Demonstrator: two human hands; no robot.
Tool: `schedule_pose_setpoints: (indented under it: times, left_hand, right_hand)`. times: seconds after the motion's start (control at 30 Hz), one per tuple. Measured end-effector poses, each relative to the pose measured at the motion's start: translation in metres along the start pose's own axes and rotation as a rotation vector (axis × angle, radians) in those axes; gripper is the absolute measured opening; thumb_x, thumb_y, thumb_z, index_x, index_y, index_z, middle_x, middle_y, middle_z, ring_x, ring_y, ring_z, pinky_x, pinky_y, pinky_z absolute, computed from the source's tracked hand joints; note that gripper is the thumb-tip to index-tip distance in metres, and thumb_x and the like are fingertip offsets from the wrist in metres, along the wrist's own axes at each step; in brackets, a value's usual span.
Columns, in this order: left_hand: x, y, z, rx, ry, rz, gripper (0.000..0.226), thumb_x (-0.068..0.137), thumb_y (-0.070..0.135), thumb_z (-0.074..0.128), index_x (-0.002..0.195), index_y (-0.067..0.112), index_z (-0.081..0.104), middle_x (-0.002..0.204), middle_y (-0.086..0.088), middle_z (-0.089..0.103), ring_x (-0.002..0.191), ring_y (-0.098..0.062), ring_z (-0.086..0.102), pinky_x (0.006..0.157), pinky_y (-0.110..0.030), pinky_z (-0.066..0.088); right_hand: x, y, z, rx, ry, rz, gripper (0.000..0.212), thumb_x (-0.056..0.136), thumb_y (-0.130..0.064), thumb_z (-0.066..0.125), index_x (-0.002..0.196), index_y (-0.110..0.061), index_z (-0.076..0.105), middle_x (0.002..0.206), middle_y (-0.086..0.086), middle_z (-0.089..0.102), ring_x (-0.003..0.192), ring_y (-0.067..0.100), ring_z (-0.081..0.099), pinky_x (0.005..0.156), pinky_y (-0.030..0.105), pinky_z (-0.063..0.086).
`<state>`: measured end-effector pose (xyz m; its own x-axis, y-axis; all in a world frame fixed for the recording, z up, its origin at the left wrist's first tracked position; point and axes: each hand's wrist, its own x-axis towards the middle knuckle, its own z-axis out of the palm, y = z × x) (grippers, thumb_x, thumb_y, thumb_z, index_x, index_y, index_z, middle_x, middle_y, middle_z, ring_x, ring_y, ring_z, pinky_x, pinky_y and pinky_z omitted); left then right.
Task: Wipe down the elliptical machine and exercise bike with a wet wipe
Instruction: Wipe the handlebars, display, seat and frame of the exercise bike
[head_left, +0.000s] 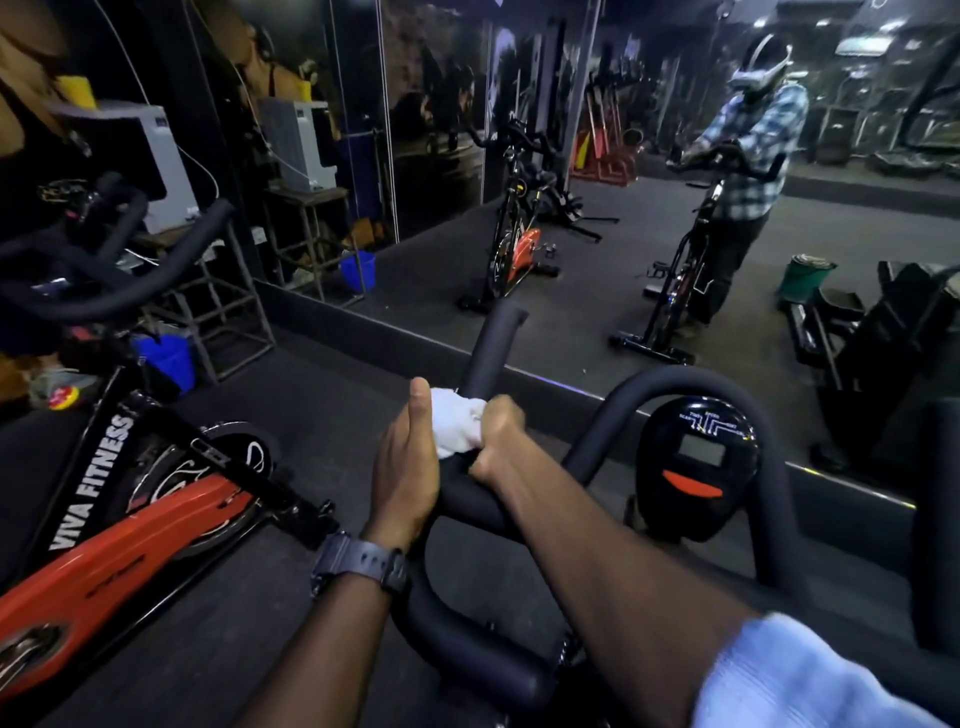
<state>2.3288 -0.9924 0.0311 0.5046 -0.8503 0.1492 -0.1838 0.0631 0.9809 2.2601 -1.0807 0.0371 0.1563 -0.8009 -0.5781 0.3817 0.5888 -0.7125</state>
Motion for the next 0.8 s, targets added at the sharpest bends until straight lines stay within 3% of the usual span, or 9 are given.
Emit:
schedule_pose_setpoints:
  times: [0.13,0.2,0.27,0.33,0.43,0.53,0.63,0.73,0.8]
  left_hand:
    - [-0.001,-0.001,0.0,-0.037,0.017,-0.002,0.064,0.106,0.057,0.02,0.106,0.02,0.073,0.106,0.008,0.074,0.099,-0.007,0.066,0.079,-0.01,0.042]
    - [0.0,-0.001,0.002,-0.029,0.021,0.013,0.061,0.106,0.056,0.02,0.104,0.022,0.071,0.111,0.008,0.07,0.106,-0.01,0.063,0.086,-0.02,0.04]
    - [0.001,-0.002,0.002,-0.035,0.017,0.01,0.064,0.101,0.069,0.019,0.104,0.029,0.069,0.117,0.01,0.068,0.113,-0.011,0.059,0.099,-0.027,0.04]
    - [0.001,-0.004,0.001,-0.053,0.016,0.01,0.089,0.083,0.091,0.015,0.111,0.029,0.072,0.122,0.011,0.07,0.119,-0.014,0.062,0.11,-0.042,0.044]
    - [0.001,-0.005,0.001,-0.042,0.031,0.01,0.098,0.078,0.094,0.013,0.116,0.026,0.073,0.121,0.008,0.072,0.117,-0.015,0.064,0.109,-0.047,0.045]
    - [0.003,-0.005,0.001,-0.035,0.029,0.012,0.096,0.082,0.09,0.013,0.107,0.021,0.074,0.108,0.003,0.075,0.107,-0.016,0.068,0.092,-0.036,0.05]
    - [0.004,-0.007,0.0,-0.069,0.089,-0.032,0.078,0.098,0.073,0.017,0.078,0.023,0.073,0.085,0.007,0.075,0.089,-0.011,0.069,0.076,-0.028,0.045]
    - [0.007,-0.009,0.001,-0.128,0.108,-0.068,0.084,0.082,0.089,0.018,0.075,0.026,0.073,0.087,0.007,0.076,0.092,-0.014,0.07,0.09,-0.039,0.051]
    - [0.007,-0.01,0.002,-0.137,0.094,-0.071,0.092,0.072,0.1,0.019,0.086,0.028,0.074,0.098,0.006,0.076,0.099,-0.018,0.071,0.098,-0.048,0.052]
  right_hand:
    - [-0.011,-0.005,-0.002,-0.003,-0.112,0.104,0.065,0.099,-0.058,0.025,0.083,-0.008,0.064,0.072,0.009,0.067,0.076,0.027,0.065,0.059,0.026,0.043]
    - [0.002,-0.03,0.009,0.176,-0.052,0.086,0.071,0.095,-0.066,0.027,0.083,-0.004,0.061,0.073,0.013,0.066,0.068,0.026,0.058,0.059,0.029,0.043]
    - [0.026,-0.057,0.023,0.208,0.046,-0.116,0.07,0.094,-0.069,0.029,0.105,-0.007,0.061,0.101,0.013,0.064,0.07,0.028,0.061,0.062,0.034,0.052]
    - [0.037,-0.072,0.027,0.106,0.058,-0.283,0.069,0.093,-0.07,0.033,0.114,-0.011,0.062,0.11,0.012,0.066,0.082,0.03,0.065,0.076,0.04,0.056]
    - [0.018,-0.052,0.022,-0.181,0.013,-0.379,0.082,0.074,-0.08,0.051,0.117,-0.011,0.06,0.115,0.008,0.066,0.101,0.028,0.066,0.094,0.045,0.053]
    - [0.0,-0.006,0.001,-0.582,-0.005,-0.431,0.067,0.074,-0.063,0.068,0.109,-0.006,0.068,0.094,0.006,0.073,0.078,0.018,0.07,0.072,0.029,0.057]
    - [-0.019,0.009,-0.018,-0.825,-0.162,-0.272,0.045,0.085,-0.051,0.066,0.095,-0.008,0.071,0.081,0.007,0.073,0.063,0.016,0.064,0.058,0.027,0.048]
    - [-0.04,-0.011,-0.026,-0.975,-0.319,-0.157,0.034,0.079,-0.038,0.069,0.092,-0.007,0.071,0.076,0.005,0.069,0.063,0.015,0.06,0.06,0.024,0.043]
    - [-0.051,-0.018,-0.027,-1.282,-0.327,-0.235,0.022,0.077,-0.026,0.063,0.089,-0.008,0.066,0.081,0.007,0.064,0.065,0.016,0.057,0.055,0.023,0.039]
